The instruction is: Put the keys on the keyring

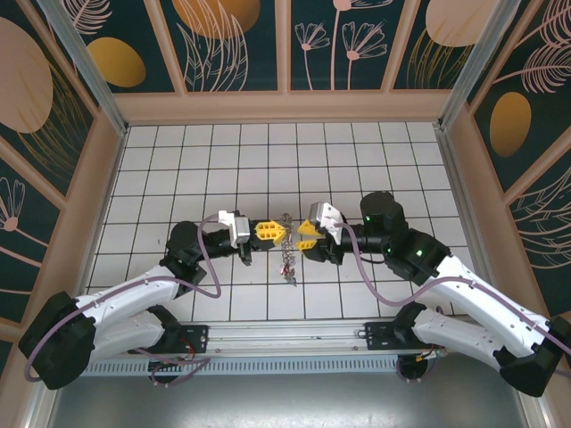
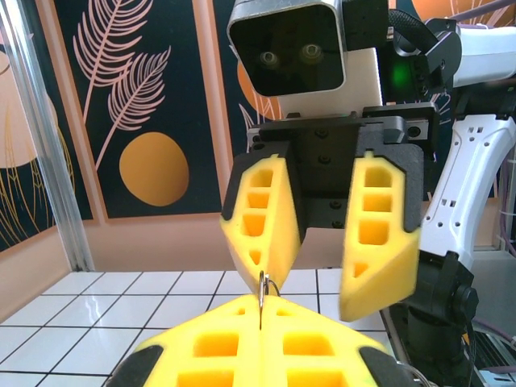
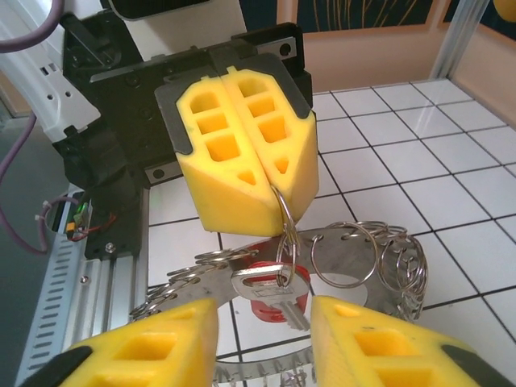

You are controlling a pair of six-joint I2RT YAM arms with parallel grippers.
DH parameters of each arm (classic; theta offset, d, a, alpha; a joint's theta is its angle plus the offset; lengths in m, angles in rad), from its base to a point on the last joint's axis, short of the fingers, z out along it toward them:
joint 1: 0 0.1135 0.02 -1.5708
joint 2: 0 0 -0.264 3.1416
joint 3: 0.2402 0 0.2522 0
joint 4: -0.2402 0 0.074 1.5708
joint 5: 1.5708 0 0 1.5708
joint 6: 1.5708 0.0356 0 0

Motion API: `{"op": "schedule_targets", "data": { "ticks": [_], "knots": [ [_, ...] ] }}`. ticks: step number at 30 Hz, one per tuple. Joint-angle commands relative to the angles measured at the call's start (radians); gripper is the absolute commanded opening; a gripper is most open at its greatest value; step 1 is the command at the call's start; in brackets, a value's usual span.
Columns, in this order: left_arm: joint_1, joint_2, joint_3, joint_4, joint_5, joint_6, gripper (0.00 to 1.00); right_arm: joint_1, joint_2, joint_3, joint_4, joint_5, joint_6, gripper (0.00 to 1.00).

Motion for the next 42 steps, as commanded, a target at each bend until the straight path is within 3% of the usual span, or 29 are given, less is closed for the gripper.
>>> {"op": "schedule_targets", "data": {
  "ticks": [1,9,13,14,18,23,26,27,38,42],
  "knots": [
    [-0.002,0.002,0.038,0.031,0.017,0.005,0.00,0.002,0.008,0.041,0.025,-0.022,0.016,0.27],
    [-0.004,0.008,0.043,0.030,0.030,0.010,0.00,0.002,0.058,0.058,0.006,-0.005,0.021,0.25],
    [-0.002,0.008,0.043,0.034,0.037,0.010,0.00,-0.008,0.076,0.069,-0.017,0.009,0.025,0.01],
    [-0.003,0.007,0.045,0.035,0.041,0.010,0.00,-0.014,0.082,0.071,-0.031,0.007,0.025,0.00],
    [-0.002,0.005,0.048,0.064,0.062,-0.003,0.00,-0.046,0.092,0.077,-0.064,-0.013,0.041,0.00],
    [-0.003,-0.003,0.048,0.103,0.057,-0.008,0.00,-0.116,0.095,0.087,-0.105,-0.130,0.065,0.00],
    [-0.003,0.007,0.057,0.102,0.071,-0.007,0.00,-0.125,0.115,0.112,-0.137,-0.187,0.067,0.20],
    [-0.004,0.012,0.061,0.102,0.078,-0.009,0.00,-0.125,0.120,0.121,-0.142,-0.194,0.066,0.21],
    [-0.003,0.022,0.070,0.103,0.090,-0.020,0.00,-0.123,0.133,0.146,-0.129,-0.154,0.059,0.16],
    [-0.003,0.018,0.072,0.090,0.080,-0.025,0.00,-0.122,0.070,0.138,-0.137,-0.097,-0.010,0.25]
  ]
}}
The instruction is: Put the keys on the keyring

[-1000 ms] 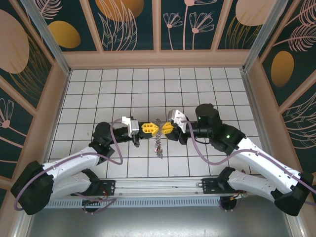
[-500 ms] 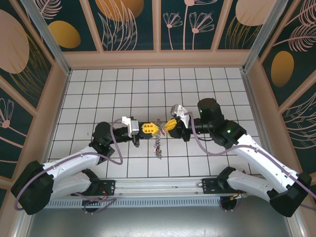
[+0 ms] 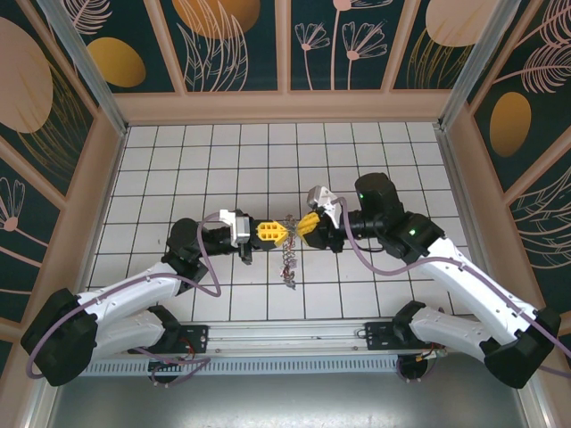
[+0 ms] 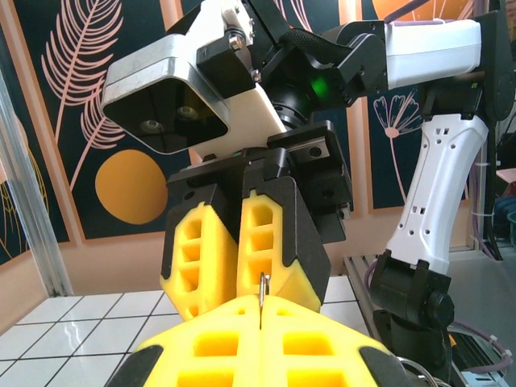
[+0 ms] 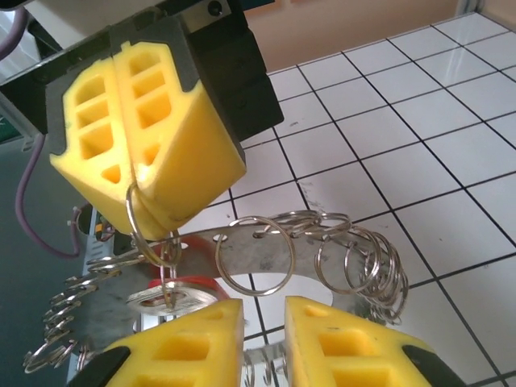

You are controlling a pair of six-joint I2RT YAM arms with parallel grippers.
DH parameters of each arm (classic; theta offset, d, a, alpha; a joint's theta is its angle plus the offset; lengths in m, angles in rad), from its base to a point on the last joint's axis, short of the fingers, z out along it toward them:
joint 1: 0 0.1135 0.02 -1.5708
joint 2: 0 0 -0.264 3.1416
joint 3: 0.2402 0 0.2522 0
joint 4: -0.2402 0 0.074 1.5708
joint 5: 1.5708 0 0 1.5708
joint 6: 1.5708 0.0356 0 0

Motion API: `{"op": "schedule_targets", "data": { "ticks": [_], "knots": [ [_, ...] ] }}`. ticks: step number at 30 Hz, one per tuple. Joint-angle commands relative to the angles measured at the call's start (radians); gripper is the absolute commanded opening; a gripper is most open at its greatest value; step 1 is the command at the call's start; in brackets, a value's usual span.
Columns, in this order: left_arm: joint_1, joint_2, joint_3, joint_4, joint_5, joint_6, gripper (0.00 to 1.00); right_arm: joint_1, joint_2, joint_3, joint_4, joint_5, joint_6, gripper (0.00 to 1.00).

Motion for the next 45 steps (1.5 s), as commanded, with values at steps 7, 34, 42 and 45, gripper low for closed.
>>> {"op": "schedule_targets", "data": {
  "ticks": [7,34,42,45],
  "knots": [
    [-0.003,-0.005,0.042,0.046,0.006,-0.029,0.00,0.015,-0.193,-0.056,0.102,0.098,-0.059,0.32],
    [-0.004,0.056,0.041,0.193,0.022,-0.096,0.00,0.056,0.008,-0.038,0.091,-0.038,0.037,0.00],
    [-0.004,0.090,0.027,0.254,0.015,-0.133,0.00,0.057,-0.018,-0.008,0.110,0.021,0.007,0.13],
    [-0.005,0.087,0.023,0.260,0.009,-0.144,0.00,0.057,-0.084,-0.039,0.130,0.071,-0.017,0.18]
  ]
}}
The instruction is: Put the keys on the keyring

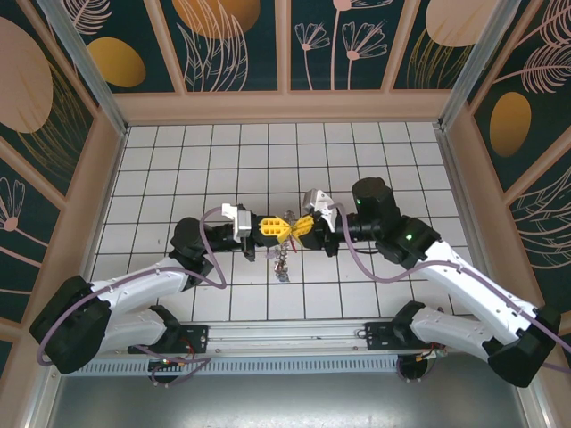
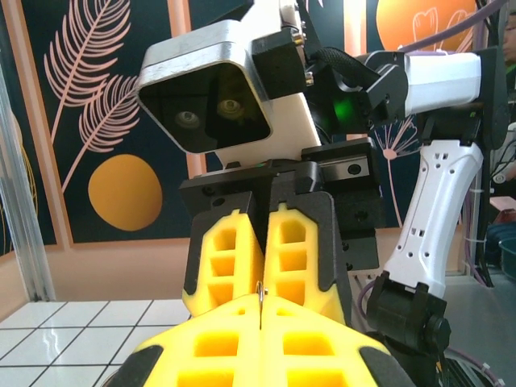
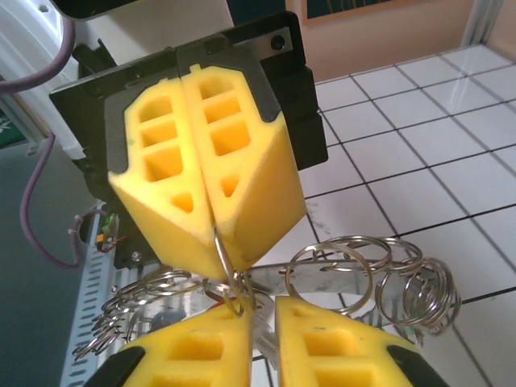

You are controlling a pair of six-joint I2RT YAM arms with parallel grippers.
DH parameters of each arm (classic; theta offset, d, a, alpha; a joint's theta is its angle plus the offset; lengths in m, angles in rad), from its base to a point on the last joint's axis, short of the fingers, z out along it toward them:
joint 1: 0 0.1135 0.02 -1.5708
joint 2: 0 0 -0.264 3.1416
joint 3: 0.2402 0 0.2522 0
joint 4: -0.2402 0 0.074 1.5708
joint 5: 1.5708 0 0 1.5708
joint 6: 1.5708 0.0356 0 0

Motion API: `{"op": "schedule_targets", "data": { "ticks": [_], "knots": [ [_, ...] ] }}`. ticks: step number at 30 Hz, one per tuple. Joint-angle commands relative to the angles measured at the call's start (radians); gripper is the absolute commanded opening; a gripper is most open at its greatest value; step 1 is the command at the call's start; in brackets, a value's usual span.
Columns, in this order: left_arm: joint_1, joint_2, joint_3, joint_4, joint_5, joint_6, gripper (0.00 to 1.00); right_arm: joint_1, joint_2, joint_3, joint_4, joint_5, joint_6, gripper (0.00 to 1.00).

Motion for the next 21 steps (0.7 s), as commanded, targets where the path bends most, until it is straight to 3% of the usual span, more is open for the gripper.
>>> {"op": "schedule_targets", "data": {
  "ticks": [1,5,12,21],
  "knots": [
    [-0.006,-0.007,0.012,0.105,0.008,-0.035,0.00,0.005,-0.087,-0.017,0.038,0.065,-0.040,0.18],
    [-0.007,-0.018,-0.006,0.099,-0.012,-0.031,0.00,0.006,-0.162,-0.063,0.030,0.097,-0.071,0.26],
    [-0.007,-0.025,-0.011,0.100,-0.016,-0.035,0.00,0.020,-0.221,-0.104,0.062,0.085,-0.049,0.28],
    [-0.006,-0.019,-0.008,0.108,-0.010,-0.049,0.00,0.059,-0.148,-0.108,0.187,0.136,-0.054,0.31]
  ]
}}
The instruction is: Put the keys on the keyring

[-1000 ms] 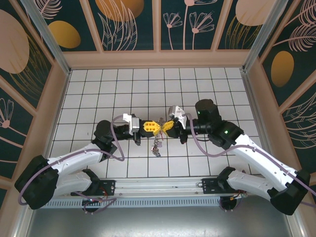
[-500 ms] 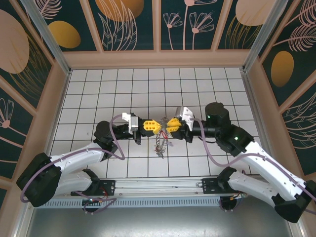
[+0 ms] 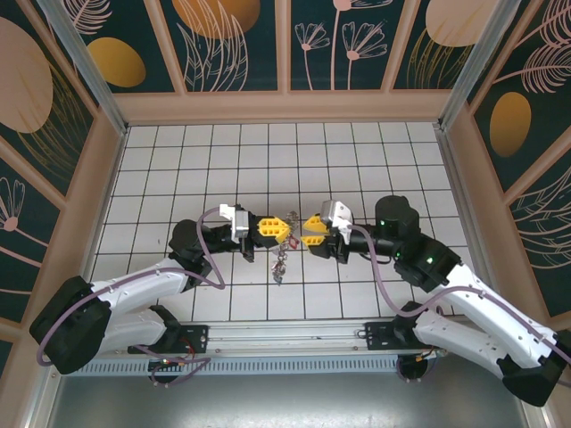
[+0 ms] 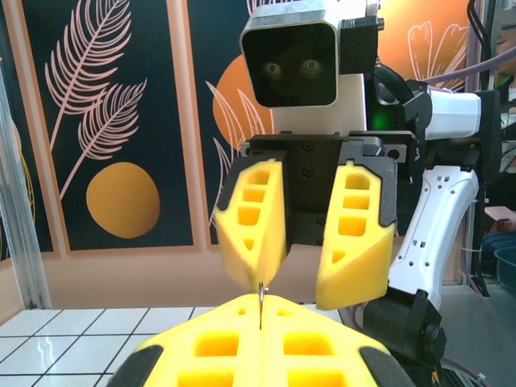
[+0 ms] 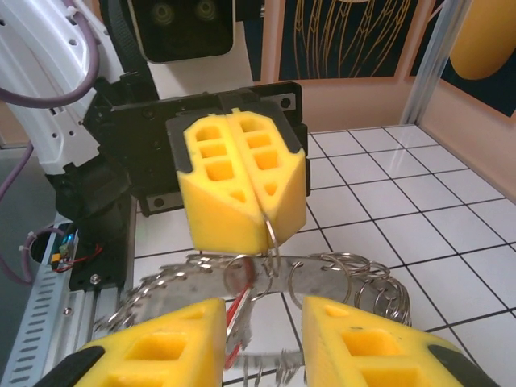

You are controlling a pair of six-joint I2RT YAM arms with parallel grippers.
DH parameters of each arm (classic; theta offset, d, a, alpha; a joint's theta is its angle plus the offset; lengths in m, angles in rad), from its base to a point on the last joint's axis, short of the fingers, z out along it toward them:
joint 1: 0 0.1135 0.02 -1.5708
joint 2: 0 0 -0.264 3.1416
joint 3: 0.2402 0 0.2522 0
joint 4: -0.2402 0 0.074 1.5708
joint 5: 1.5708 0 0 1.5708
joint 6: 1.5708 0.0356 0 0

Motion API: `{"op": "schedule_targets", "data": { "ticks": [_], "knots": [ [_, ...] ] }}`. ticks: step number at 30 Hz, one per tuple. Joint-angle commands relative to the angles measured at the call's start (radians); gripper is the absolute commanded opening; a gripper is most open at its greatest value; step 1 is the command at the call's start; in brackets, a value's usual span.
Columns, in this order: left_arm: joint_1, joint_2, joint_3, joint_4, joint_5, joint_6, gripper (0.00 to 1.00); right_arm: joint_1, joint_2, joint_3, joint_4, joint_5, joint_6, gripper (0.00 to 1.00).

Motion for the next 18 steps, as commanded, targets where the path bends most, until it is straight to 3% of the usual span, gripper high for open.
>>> {"op": "schedule_targets", "data": {
  "ticks": [1,11,18],
  "knots": [
    [-0.005,-0.018,0.002,0.074,-0.008,-0.020,0.00,0.013,0.029,-0.001,0.079,0.012,-0.016,0.31],
    [-0.005,-0.015,0.000,0.082,0.005,-0.029,0.00,0.031,0.066,-0.005,0.116,0.033,-0.014,0.28],
    [-0.005,-0.005,0.009,0.074,0.003,-0.036,0.00,0.030,0.080,0.009,0.096,0.001,-0.022,0.00]
  ]
}}
